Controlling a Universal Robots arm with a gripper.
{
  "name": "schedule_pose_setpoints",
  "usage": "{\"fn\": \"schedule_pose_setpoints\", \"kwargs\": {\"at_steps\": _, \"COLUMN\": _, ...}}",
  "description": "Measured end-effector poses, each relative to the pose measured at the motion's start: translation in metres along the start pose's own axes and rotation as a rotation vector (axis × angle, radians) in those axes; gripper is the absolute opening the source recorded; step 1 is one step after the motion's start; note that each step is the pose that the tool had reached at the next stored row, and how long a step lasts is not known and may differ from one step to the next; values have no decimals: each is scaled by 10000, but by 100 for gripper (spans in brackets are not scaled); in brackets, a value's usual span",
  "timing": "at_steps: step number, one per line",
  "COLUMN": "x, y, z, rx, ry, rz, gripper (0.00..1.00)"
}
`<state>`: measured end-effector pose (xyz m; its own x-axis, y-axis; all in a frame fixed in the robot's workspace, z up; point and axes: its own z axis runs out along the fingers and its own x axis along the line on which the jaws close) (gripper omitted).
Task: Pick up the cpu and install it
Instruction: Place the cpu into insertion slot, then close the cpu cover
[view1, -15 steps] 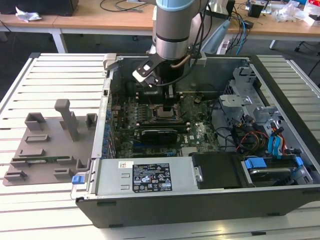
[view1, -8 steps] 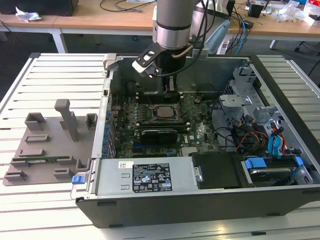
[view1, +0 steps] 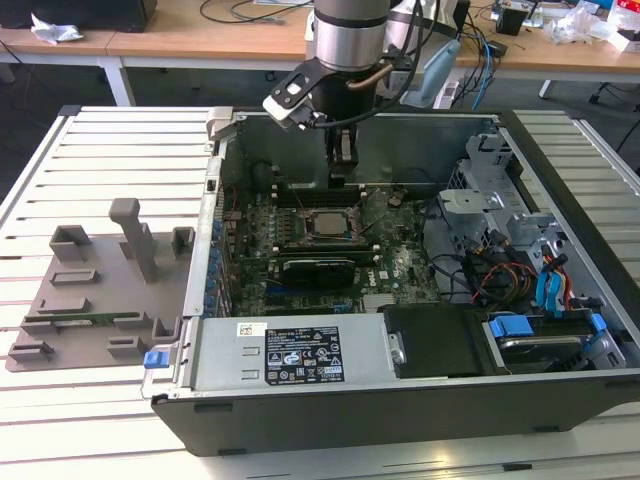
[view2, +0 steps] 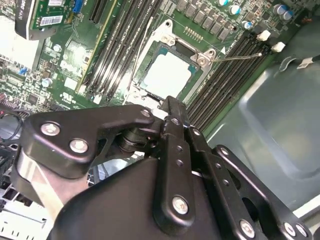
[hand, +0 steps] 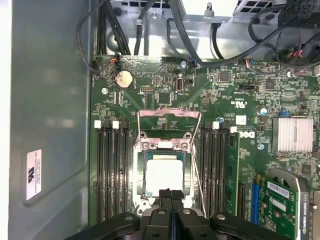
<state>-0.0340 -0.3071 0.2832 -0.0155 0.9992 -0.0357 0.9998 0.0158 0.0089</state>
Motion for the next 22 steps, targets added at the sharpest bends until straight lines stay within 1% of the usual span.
{"fn": "schedule_pose_setpoints", "kwargs": {"at_steps": 9, "x": 0, "y": 3, "z": -4, "rx": 1, "ry": -2, "rz": -1, "gripper": 11}}
{"fn": "schedule_pose_setpoints", "kwargs": {"at_steps": 10, "x": -1, "y": 16, "z": -5, "rx": 2, "ry": -4, "rz": -1, "gripper": 11}}
{"fn": "schedule_pose_setpoints", "kwargs": {"at_steps": 11, "x": -1, "y": 47, "z": -4, "rx": 1, "ry": -3, "rz": 0, "gripper": 11}}
{"fn": "schedule_pose_setpoints", "kwargs": {"at_steps": 14, "x": -3, "y": 201, "z": -1, "rx": 0, "ry": -5, "rz": 0, "gripper": 11}}
{"fn": "schedule_pose_setpoints", "kwargs": {"at_steps": 15, "x": -5, "y": 289, "z": 1, "rx": 2, "ry": -6, "rz": 0, "gripper": 11}}
{"fn": "schedule_pose_setpoints", "kwargs": {"at_steps": 17, "x": -7, "y": 411, "z": 4, "rx": 5, "ry": -9, "rz": 0, "gripper": 11}}
{"fn": "schedule_pose_setpoints", "kwargs": {"at_steps": 18, "x": -8, "y": 534, "z": 7, "rx": 3, "ry": -4, "rz": -1, "gripper": 11}}
{"fn": "schedule_pose_setpoints", "kwargs": {"at_steps": 20, "x": -10, "y": 641, "z": 7, "rx": 7, "ry": -16, "rz": -2, "gripper": 11}}
{"fn": "schedule_pose_setpoints", "kwargs": {"at_steps": 22, "x": -11, "y": 710, "z": 9, "rx": 17, "ry": -15, "rz": -1, "gripper": 11}}
